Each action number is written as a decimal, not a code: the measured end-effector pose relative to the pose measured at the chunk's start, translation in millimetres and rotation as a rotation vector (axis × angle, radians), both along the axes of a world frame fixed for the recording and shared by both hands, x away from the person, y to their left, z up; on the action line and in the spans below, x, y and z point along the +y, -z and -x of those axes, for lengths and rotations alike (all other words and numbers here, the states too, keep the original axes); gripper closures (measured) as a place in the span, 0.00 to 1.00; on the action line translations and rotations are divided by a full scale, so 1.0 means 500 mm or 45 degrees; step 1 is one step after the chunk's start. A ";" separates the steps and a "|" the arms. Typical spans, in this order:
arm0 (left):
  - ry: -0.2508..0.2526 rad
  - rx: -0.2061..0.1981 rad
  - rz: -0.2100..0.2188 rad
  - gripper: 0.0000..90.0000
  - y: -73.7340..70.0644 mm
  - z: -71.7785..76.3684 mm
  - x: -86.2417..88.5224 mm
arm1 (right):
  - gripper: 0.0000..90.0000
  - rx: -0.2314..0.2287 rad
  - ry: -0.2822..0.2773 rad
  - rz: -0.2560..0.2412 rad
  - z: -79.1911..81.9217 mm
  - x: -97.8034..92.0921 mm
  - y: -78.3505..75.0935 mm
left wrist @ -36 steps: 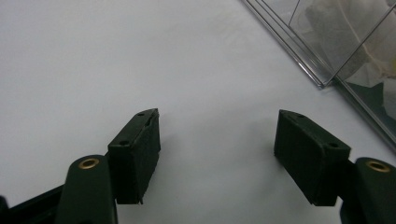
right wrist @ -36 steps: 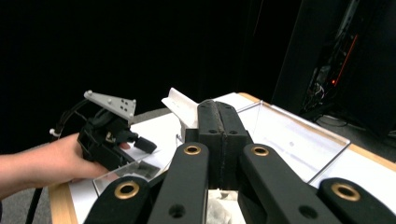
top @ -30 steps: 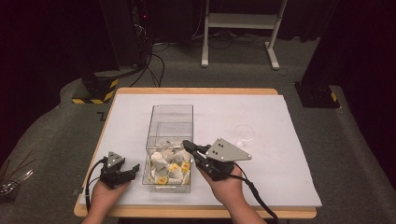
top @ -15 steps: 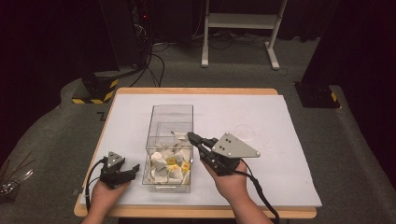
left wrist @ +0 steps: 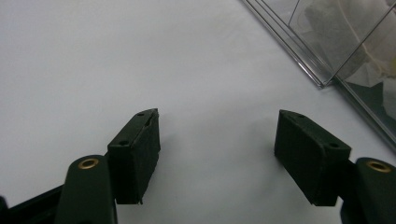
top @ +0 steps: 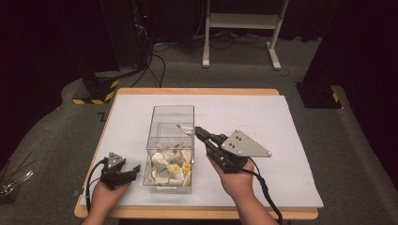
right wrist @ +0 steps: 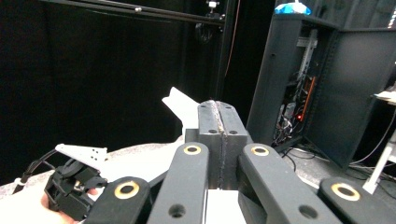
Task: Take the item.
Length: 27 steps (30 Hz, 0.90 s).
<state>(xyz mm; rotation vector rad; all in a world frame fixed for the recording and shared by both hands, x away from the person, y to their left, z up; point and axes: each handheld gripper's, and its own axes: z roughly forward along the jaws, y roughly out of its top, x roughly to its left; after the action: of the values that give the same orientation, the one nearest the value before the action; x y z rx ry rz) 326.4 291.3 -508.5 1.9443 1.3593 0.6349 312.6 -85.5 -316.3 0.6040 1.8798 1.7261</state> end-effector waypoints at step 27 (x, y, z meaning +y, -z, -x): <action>0.001 0.002 0.002 0.35 0.000 0.000 0.000 | 1.00 -0.050 0.121 -0.031 0.003 -0.073 -0.038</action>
<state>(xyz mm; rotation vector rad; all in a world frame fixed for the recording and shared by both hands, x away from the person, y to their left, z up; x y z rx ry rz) 326.3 291.3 -508.5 1.9442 1.3594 0.6320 311.2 -122.2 -297.3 0.6529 1.7764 1.6906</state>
